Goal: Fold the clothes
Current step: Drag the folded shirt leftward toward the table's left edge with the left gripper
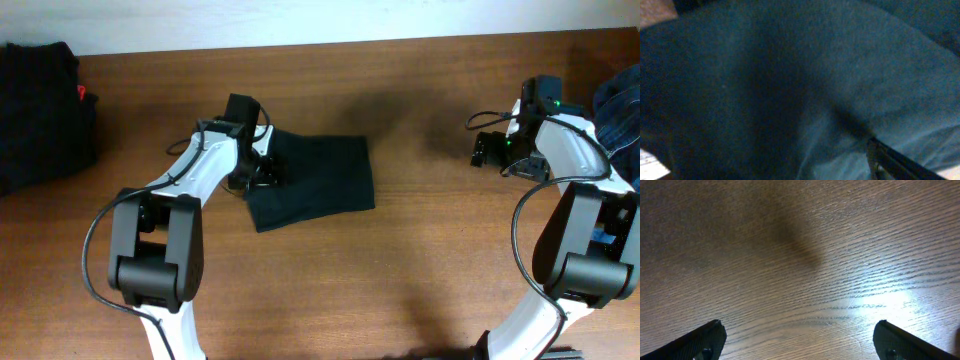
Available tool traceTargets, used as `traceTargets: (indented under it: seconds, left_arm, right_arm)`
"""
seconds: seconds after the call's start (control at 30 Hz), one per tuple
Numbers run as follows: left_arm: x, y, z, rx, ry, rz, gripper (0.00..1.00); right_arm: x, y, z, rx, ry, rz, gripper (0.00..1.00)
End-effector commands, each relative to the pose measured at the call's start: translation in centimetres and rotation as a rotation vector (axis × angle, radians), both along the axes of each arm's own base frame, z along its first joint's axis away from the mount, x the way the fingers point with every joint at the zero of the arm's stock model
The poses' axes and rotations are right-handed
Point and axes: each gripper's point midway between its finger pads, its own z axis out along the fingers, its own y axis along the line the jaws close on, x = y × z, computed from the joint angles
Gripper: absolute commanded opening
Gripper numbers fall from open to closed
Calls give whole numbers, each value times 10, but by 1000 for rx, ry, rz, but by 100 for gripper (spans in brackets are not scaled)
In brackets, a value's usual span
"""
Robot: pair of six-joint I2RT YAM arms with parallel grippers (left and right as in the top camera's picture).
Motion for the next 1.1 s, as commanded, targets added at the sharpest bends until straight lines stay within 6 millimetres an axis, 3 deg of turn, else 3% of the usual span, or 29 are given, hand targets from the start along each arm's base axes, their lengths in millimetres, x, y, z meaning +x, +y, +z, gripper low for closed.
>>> traceTargets:
  seconds: [0.0,0.3,0.5,0.7,1.07]
  left_arm:
    - [-23,-13,-29,-119,93,-10,86]
    - [-33,-32,-33,-265,102,-36,68]
    - [-34,-34,-32,-277,98,-53,75]
    - [-31,-34,-32,-277,83,-57,73]
    - [-32,-34,-48,-282,77,-58,49]
  right_arm:
    - [4,-5,11,-20,-29,-7,99]
    - [4,-5,11,-19,-28,-7,99]
    - [4,-4,11,-15,-29,-7,99]
    - [5,-1,11,3,-35,-9,99]
    - [6,-1,11,2,-38,-9,99]
